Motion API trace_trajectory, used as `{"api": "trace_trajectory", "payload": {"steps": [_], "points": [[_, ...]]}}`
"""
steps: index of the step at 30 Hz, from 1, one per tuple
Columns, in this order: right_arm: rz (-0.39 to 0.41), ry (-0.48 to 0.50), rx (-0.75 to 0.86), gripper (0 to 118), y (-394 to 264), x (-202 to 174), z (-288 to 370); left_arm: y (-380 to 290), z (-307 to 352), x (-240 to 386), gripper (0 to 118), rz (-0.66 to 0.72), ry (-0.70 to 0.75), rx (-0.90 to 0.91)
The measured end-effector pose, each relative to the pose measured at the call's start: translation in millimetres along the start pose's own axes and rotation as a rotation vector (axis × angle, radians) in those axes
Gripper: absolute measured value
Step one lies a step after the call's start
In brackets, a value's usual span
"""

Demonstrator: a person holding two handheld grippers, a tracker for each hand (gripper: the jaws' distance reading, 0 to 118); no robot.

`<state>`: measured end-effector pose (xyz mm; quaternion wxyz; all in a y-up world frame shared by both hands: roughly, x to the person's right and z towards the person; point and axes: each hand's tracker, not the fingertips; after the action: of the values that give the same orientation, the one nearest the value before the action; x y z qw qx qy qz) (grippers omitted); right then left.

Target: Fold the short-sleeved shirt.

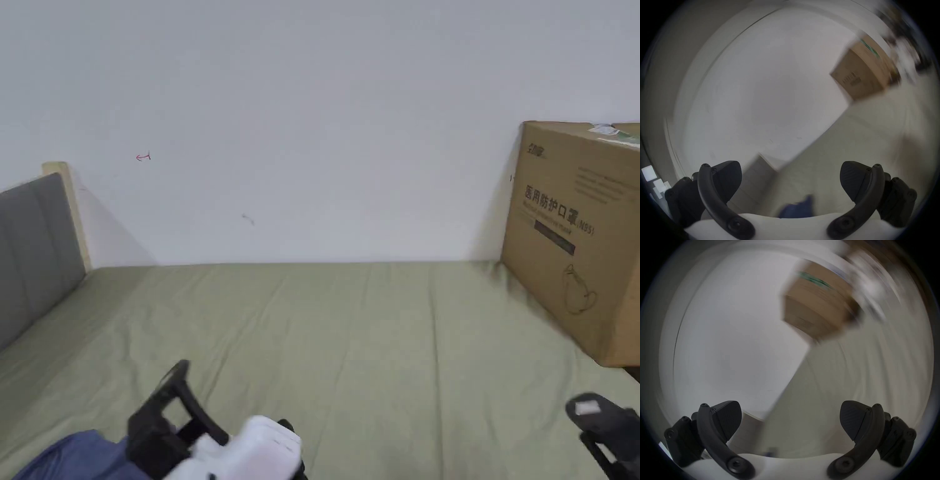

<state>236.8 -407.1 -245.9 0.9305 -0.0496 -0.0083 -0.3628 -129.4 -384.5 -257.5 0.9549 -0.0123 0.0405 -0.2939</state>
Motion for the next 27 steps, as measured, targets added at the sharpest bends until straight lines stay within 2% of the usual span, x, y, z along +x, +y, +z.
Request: {"api": "trace_trajectory", "payload": {"steps": [1, 2, 3, 4, 5, 6, 7, 8, 9, 11, 15, 20, 24, 27], "points": [[0.287, -0.026, 0.054, 118, 4, -23, 1, -1, -2, -12, 118, 0.165, -0.014, -0.023], [0.623, -0.106, 0.132, 118, -8, -47, 8, -3, -4, -25, 118, 0.339, -0.003, -0.035], [0.847, -0.183, 0.22, 118, -23, -60, 13, -8, -3, -35, 118, 0.469, 0.021, -0.04], [1.009, -0.268, 0.378, 118, -40, -66, 17, -16, 1, -45, 118, 0.61, 0.034, -0.01], [1.021, -0.238, 0.451, 118, -48, -66, 22, -22, 5, -50, 118, 0.699, 0.069, 0.023], [1.018, -0.209, 0.464, 118, -47, -68, 25, -25, 10, -48, 118, 0.693, 0.102, 0.04], [0.908, -0.117, 0.396, 118, -50, -72, 29, -28, 13, -47, 118, 0.667, 0.13, 0.062], [0.811, -0.088, 0.332, 118, -44, -65, 26, -28, 14, -43, 118, 0.558, 0.142, 0.072], [0.78, -0.094, 0.289, 118, -40, -59, 22, -28, 15, -41, 118, 0.487, 0.144, 0.082], [0.782, -0.107, 0.256, 118, -40, -59, 18, -24, 20, -32, 118, 0.396, 0.113, 0.107], [0.75, -0.028, 0.255, 118, -38, -59, 19, -25, 20, -32, 118, 0.46, 0.078, 0.087], [0.777, -0.025, 0.253, 118, -39, -64, 23, -26, 16, -34, 118, 0.523, 0.082, 0.062], [0.767, -0.014, 0.257, 118, -38, -63, 25, -23, 18, -37, 118, 0.545, 0.081, 0.069], [0.744, 0.001, 0.239, 118, -36, -65, 26, -22, 20, -39, 118, 0.547, 0.029, 0.096]]}}
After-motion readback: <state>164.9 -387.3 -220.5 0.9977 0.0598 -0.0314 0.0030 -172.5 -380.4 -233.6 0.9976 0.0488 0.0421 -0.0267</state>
